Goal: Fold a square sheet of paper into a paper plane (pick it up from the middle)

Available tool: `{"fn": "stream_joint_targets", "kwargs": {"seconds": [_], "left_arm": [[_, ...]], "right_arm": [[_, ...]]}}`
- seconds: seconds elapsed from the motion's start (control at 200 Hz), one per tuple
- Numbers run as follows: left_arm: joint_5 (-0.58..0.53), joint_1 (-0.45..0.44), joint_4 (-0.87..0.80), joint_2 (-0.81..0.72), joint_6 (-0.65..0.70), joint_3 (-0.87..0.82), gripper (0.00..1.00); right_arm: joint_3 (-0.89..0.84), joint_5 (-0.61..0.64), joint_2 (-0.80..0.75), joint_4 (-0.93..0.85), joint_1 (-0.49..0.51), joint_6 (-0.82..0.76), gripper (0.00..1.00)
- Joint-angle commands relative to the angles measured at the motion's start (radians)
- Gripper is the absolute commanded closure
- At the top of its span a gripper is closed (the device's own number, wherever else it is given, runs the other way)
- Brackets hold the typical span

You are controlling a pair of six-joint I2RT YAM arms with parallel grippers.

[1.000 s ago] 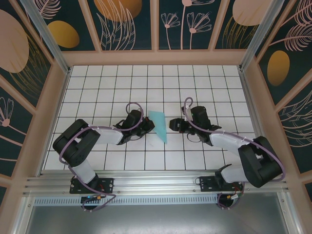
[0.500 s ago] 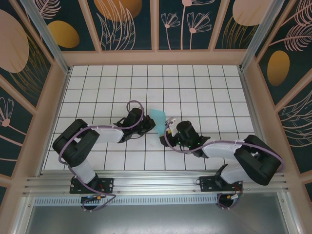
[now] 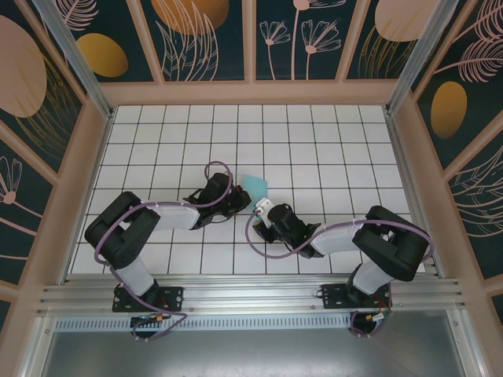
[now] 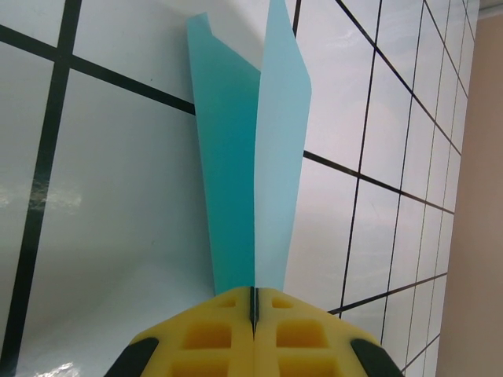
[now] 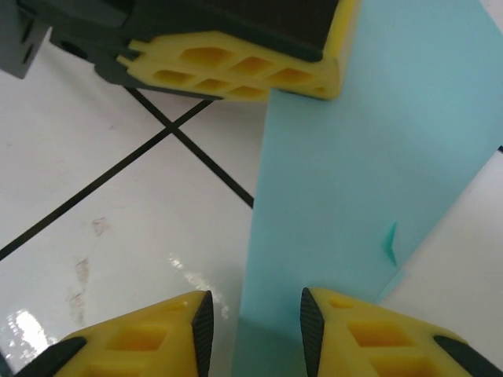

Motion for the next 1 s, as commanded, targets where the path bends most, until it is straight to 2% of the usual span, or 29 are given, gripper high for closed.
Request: {"fn": "stream_joint_targets", "kwargs": {"seconds": [0.0, 0.21, 0.415, 0.535, 0.611, 0.786, 0.881, 0.996], "left_arm": [[0.011, -0.002, -0.012, -0.003, -0.009, 0.019, 1.00], [-0.001, -0.002, -0.012, -0.014, -0.013, 0.007, 1.00], [-0.018, -0.001, -0.027, -0.028, -0.010, 0.000, 1.00], [-0.022, 0.001, -0.036, -0.031, -0.006, 0.005, 1.00], [-0.038, 0.001, -0.049, -0.048, 0.002, 0.004, 0.88], [-0.096, 0.004, -0.094, -0.117, 0.034, -0.006, 0.76], [-0.106, 0.004, -0.117, -0.131, 0.054, -0.006, 0.55], [-0.095, 0.005, -0.114, -0.119, 0.054, -0.015, 0.47]], "right_arm": [[0.030, 0.054, 0.027, 0.055, 0.013, -0.034, 0.68], [0.041, 0.090, 0.046, 0.046, 0.022, -0.034, 0.81], [0.030, 0.121, 0.027, 0.058, 0.025, -0.020, 0.86], [0.027, 0.128, 0.017, 0.058, 0.024, -0.014, 0.93], [0.026, 0.120, 0.014, 0.057, 0.025, -0.014, 0.99], [0.024, 0.064, 0.000, 0.065, 0.023, -0.006, 1.00], [0.017, 0.048, -0.010, 0.082, 0.020, 0.004, 1.00], [0.013, 0.029, -0.019, 0.095, 0.016, 0.008, 1.00]]}}
